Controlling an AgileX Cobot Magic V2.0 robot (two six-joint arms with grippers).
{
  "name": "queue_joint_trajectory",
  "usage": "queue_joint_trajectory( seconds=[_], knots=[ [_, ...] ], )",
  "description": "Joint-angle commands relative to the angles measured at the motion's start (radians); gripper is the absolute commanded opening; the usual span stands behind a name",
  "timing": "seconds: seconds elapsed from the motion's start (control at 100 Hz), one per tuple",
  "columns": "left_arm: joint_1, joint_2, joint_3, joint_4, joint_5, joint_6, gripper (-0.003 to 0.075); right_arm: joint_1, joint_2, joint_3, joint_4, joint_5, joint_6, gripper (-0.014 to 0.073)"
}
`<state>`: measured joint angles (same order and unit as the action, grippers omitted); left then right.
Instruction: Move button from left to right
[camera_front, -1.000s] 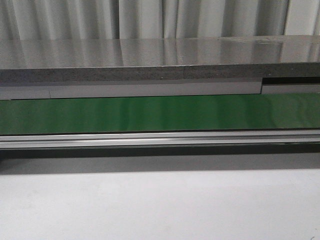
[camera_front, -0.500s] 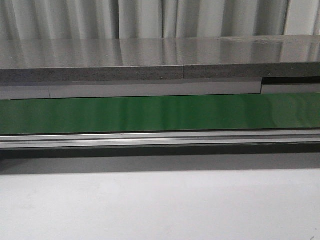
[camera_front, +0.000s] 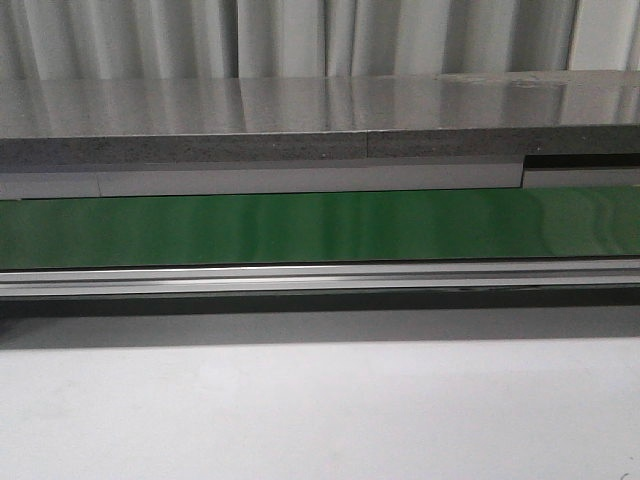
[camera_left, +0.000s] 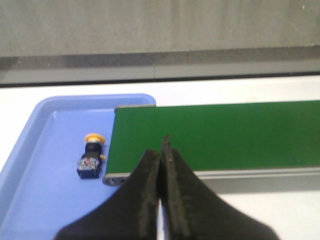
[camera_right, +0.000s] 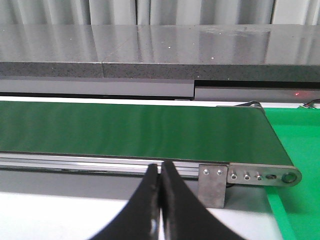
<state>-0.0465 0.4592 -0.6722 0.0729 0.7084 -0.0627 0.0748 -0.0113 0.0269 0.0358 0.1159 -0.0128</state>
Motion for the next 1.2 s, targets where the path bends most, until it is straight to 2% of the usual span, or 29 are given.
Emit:
queue_joint_trajectory(
  seconds=[0.0, 0.2, 0.78, 0.85, 0.92, 0.97, 1.01, 1.04, 1.09, 1.12, 1.16, 1.19],
  knots=[
    [-0.006, 0.098, -0.116, -0.009, 0.064, -0.003, -0.002, -0.001, -0.021, -0.015, -0.006, -0.079, -0.001, -0.0068],
    [-0.006, 0.245, -0.229, -0.009, 0.227, -0.003, -0.002, -0.001, -0.021, -0.015, -0.006, -0.079, -0.001, -0.0068],
    [-0.006, 0.35, -0.235, -0.013, 0.22, -0.003, -0.0001, -0.001, -0.021, -0.015, -0.006, -0.079, -0.001, -0.0068],
    [-0.006, 0.35, -0.235, -0.013, 0.222, -0.003, 0.0064, -0.001, -0.021, -0.015, -0.006, -0.079, -0.001, -0.0068],
    [-0.006, 0.35, -0.235, -0.013, 0.225, -0.003, 0.0175, -0.001, -0.021, -0.015, -0.006, -0.079, -0.001, -0.0068],
    [-0.006, 0.35, -0.235, -0.013, 0.225, -0.003, 0.0284, -0.001, -0.021, -0.015, -0.006, -0.079, -0.001, -0.0068],
    [-0.006, 0.35, -0.235, -0.013, 0.225, -0.003, 0.0414, -0.001, -0.021, -0.015, -0.006, -0.079, -0.001, -0.0068],
    [-0.006, 0.35, -0.235, -0.013, 0.225, -0.003, 0.0474, -0.001, -0.021, -0.015, -0.006, -0.079, -0.001, -0.0068],
    [-0.006, 0.35, -0.235, -0.013, 0.225, -0.003, 0.0618, -0.001, -0.021, -0.015, -0.006, -0.079, -0.001, -0.0068],
    [-0.006, 0.35, -0.235, -0.005, 0.223, -0.003, 0.0672, -0.001, -0.021, -0.015, -0.006, -0.079, -0.001, -0.0068],
    [-0.006, 0.35, -0.235, -0.001, 0.221, -0.003, 0.0722, -0.001, -0.021, -0.015, -0.006, -0.079, -0.001, -0.0068],
    [-0.006, 0.35, -0.235, 0.002, 0.219, -0.003, 0.0715, -0.001, -0.021, -0.015, -0.006, -0.079, -0.001, -0.0068]
  ],
)
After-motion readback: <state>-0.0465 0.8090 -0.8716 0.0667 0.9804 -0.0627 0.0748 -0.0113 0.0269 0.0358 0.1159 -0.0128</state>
